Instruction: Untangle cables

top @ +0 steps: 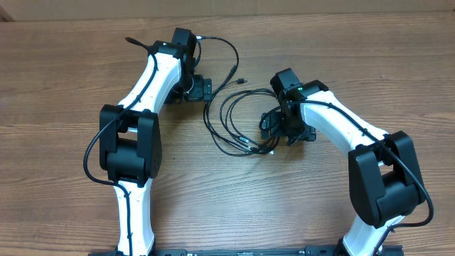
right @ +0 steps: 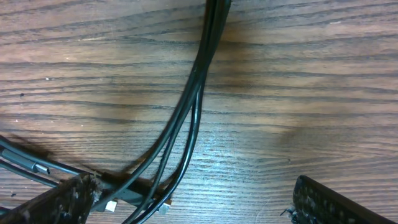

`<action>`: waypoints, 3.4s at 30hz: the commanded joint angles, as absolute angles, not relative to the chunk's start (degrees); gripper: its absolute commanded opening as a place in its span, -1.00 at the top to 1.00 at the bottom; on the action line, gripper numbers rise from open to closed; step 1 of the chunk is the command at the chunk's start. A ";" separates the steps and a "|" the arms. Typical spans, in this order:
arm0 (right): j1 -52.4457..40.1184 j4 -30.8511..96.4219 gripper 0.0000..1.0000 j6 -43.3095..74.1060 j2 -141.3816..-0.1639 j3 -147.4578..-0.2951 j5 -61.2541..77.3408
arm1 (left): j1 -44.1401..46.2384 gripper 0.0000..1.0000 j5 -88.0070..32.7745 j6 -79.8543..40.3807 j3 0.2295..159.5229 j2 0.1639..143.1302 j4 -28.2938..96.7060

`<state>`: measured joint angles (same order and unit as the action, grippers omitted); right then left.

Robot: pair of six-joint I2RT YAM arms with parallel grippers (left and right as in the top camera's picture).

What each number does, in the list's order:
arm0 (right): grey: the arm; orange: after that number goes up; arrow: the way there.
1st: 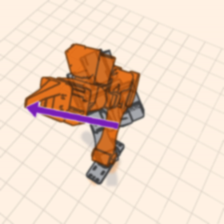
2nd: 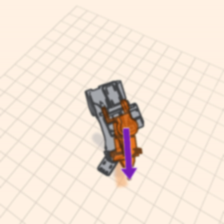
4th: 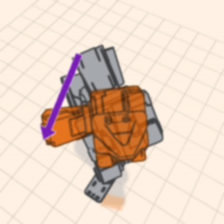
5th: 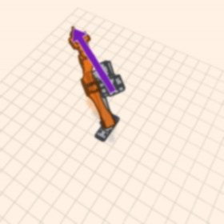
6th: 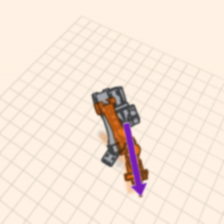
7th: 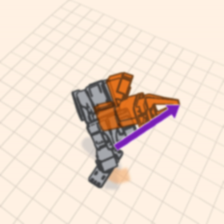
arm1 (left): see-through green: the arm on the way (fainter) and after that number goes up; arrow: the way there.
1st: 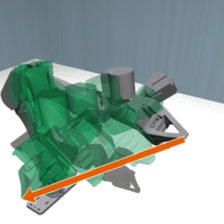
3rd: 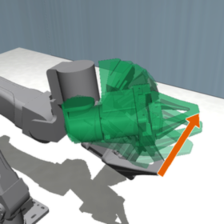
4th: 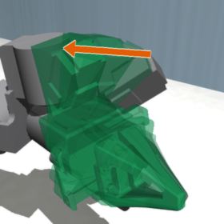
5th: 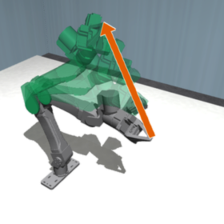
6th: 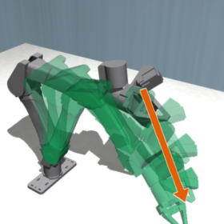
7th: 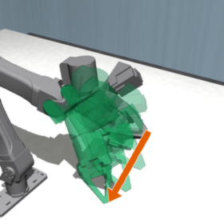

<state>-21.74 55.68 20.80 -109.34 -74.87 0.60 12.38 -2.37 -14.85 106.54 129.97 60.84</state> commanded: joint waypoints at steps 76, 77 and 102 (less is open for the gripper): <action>-21.30 44.16 -1.00 24.21 -107.92 -74.59 11.64 | 26.68 0.40 -12.45 -24.91 106.96 128.14 64.73; -21.30 44.16 -1.00 24.18 -107.92 -74.59 11.64 | 26.81 0.40 -12.45 -24.91 106.96 128.16 64.69; -21.30 44.16 -1.00 24.21 -107.92 -74.59 11.64 | 28.58 0.35 -6.63 -27.90 106.96 128.16 61.91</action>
<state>-21.47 44.51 23.99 -109.34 -74.81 11.75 28.16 -7.84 -26.98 106.54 129.97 61.91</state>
